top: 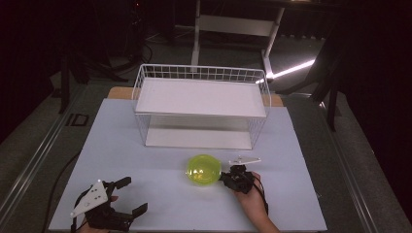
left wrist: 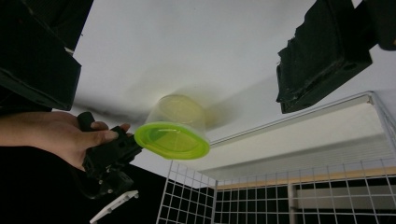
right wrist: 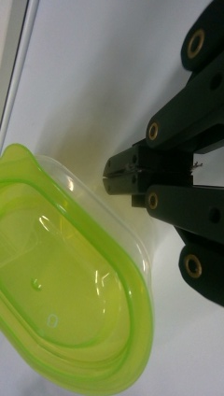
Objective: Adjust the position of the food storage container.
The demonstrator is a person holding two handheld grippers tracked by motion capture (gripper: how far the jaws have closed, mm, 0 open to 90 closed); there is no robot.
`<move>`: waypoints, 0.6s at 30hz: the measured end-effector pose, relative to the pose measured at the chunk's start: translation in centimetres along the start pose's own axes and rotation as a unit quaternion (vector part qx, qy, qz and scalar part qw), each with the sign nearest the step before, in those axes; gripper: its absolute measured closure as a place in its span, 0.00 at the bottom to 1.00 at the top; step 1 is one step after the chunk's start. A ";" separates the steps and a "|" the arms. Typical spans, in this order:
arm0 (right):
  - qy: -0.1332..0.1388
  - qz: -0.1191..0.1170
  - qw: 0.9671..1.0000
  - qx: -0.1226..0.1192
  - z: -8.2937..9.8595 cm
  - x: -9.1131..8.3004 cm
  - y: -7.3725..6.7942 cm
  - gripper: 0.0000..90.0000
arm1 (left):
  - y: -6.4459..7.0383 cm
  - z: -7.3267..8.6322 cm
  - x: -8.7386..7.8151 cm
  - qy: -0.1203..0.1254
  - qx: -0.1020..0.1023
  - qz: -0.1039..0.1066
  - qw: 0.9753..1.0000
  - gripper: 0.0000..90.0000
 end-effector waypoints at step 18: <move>-0.001 -0.014 1.000 -0.005 -1.1 1.5 -1.4 1.00 | -0.1 0.0 0.0 0.000 -0.003 0.001 1.000 0.01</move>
Point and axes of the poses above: each handheld gripper's, and its own axes: x roughly forward along the jaws, z roughly out of its underside, y roughly to its right, the point moved 1 cm from there along x, roughly forward along the jaws, and after that the axes turned 6 degrees about -y, right-handed, at the moved point
